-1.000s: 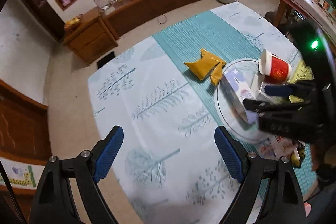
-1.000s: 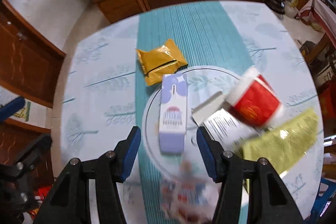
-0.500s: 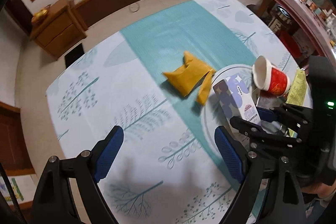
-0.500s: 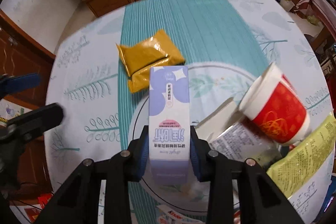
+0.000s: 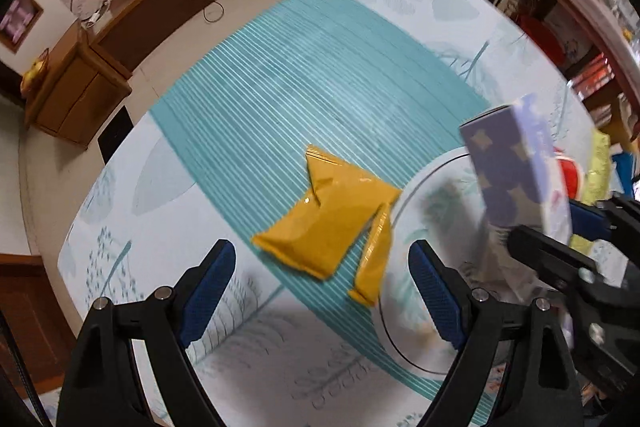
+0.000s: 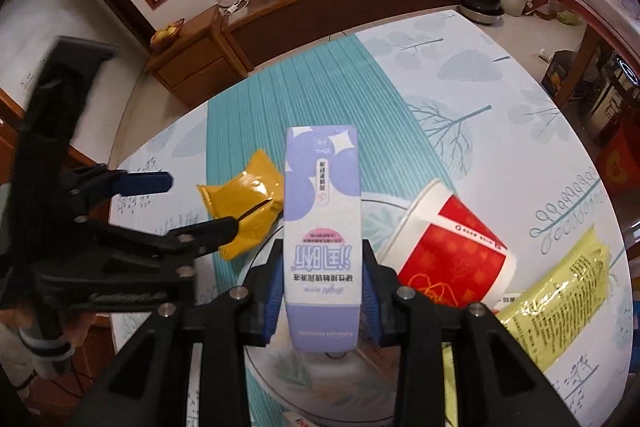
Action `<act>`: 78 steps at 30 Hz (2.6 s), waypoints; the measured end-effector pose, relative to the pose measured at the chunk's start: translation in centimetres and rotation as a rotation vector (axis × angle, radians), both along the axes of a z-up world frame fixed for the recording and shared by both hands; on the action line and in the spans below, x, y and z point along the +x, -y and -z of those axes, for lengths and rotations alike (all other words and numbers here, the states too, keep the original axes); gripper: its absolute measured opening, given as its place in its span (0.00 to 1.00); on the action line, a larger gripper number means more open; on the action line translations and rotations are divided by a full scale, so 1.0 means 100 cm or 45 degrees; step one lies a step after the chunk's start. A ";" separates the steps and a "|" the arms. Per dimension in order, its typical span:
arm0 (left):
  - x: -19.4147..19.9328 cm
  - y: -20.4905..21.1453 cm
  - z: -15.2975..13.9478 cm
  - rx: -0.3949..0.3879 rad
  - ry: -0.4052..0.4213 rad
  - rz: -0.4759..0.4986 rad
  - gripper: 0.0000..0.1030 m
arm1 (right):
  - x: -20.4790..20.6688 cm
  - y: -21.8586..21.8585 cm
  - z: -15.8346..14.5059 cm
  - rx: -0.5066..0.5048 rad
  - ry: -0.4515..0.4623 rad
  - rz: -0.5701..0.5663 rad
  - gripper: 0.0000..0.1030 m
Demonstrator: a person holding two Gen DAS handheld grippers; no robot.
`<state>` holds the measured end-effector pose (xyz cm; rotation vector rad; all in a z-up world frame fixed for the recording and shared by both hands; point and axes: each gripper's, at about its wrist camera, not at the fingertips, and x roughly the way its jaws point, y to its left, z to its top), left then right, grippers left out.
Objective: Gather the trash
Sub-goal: 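Grasp the white-purple milk box with the right tool while the left tool grasps the yellow packet, then carry the milk box and yellow packet down over the black bin with both tools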
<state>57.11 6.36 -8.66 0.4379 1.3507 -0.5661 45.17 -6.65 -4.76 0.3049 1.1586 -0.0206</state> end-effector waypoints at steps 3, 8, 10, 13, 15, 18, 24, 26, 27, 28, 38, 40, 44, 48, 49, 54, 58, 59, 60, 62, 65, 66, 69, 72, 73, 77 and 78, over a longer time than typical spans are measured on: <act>0.005 0.009 0.015 0.032 -0.042 0.038 0.84 | 0.002 0.000 0.001 0.015 0.008 0.013 0.33; 0.009 0.017 0.032 0.070 -0.067 0.055 0.80 | -0.001 -0.002 0.002 0.024 0.005 0.011 0.33; 0.011 0.017 0.035 0.063 -0.086 0.036 0.66 | -0.002 -0.001 0.003 0.024 -0.002 0.009 0.33; 0.012 0.012 0.031 0.031 -0.080 -0.004 0.43 | -0.006 -0.001 0.004 0.025 -0.009 0.005 0.33; 0.009 0.009 0.029 0.034 -0.071 -0.021 0.40 | -0.008 0.000 0.005 0.033 -0.016 0.003 0.33; -0.002 0.004 0.023 0.028 -0.043 -0.043 0.11 | -0.011 0.001 0.005 0.052 -0.017 0.005 0.33; -0.050 -0.018 -0.010 -0.042 -0.031 -0.167 0.11 | -0.027 -0.001 -0.010 0.091 0.003 -0.017 0.33; -0.072 -0.026 -0.027 -0.085 -0.019 -0.201 0.11 | -0.038 -0.002 -0.019 0.106 0.015 -0.033 0.33; -0.081 -0.031 -0.034 -0.101 -0.013 -0.214 0.11 | -0.042 -0.002 -0.022 0.113 0.019 -0.038 0.33; -0.093 -0.035 -0.044 -0.117 0.001 -0.234 0.11 | -0.049 -0.002 -0.028 0.123 0.025 -0.048 0.33; -0.219 -0.046 -0.124 -0.204 0.103 -0.453 0.11 | -0.144 0.011 -0.073 0.233 0.060 -0.181 0.33; -0.244 -0.037 -0.135 -0.231 0.119 -0.495 0.11 | -0.171 0.023 -0.083 0.248 0.079 -0.212 0.33; -0.311 -0.016 -0.155 -0.252 0.186 -0.579 0.11 | -0.218 0.045 -0.097 0.260 0.124 -0.294 0.33; -0.375 0.007 -0.161 -0.257 0.214 -0.679 0.11 | -0.272 0.075 -0.106 0.249 0.146 -0.400 0.33; -0.397 0.016 -0.159 -0.256 0.210 -0.710 0.11 | -0.287 0.083 -0.108 0.245 0.152 -0.431 0.33; -0.475 0.047 -0.149 -0.227 0.194 -0.796 0.11 | -0.350 0.113 -0.105 0.222 0.156 -0.552 0.33; -0.522 0.066 -0.135 -0.189 0.129 -0.838 0.11 | -0.394 0.132 -0.087 0.254 0.062 -0.580 0.33; -0.533 0.070 -0.131 -0.175 0.110 -0.841 0.11 | -0.403 0.135 -0.082 0.258 0.035 -0.587 0.33; -0.542 0.074 -0.128 -0.157 0.092 -0.841 0.11 | -0.414 0.138 -0.076 0.257 0.002 -0.595 0.33; -0.563 0.079 -0.119 -0.127 0.049 -0.841 0.11 | -0.434 0.142 -0.064 0.252 -0.053 -0.606 0.33; -0.580 0.082 -0.102 -0.096 -0.007 -0.835 0.11 | -0.453 0.144 -0.045 0.267 -0.116 -0.597 0.33; -0.588 0.084 -0.094 -0.076 -0.019 -0.831 0.11 | -0.461 0.145 -0.036 0.266 -0.139 -0.590 0.33; -0.603 0.086 -0.069 -0.041 -0.060 -0.810 0.11 | -0.478 0.144 -0.007 0.282 -0.219 -0.556 0.33; -0.612 0.085 -0.034 -0.044 -0.129 -0.803 0.12 | -0.489 0.140 0.023 0.280 -0.287 -0.527 0.33; -0.614 0.085 -0.023 -0.045 -0.141 -0.801 0.12 | -0.493 0.137 0.036 0.270 -0.306 -0.518 0.33; -0.619 0.086 0.038 -0.055 -0.173 -0.779 0.12 | -0.497 0.125 0.085 0.228 -0.353 -0.489 0.33; -0.618 0.086 0.052 -0.055 -0.175 -0.776 0.12 | -0.497 0.121 0.107 0.213 -0.373 -0.475 0.33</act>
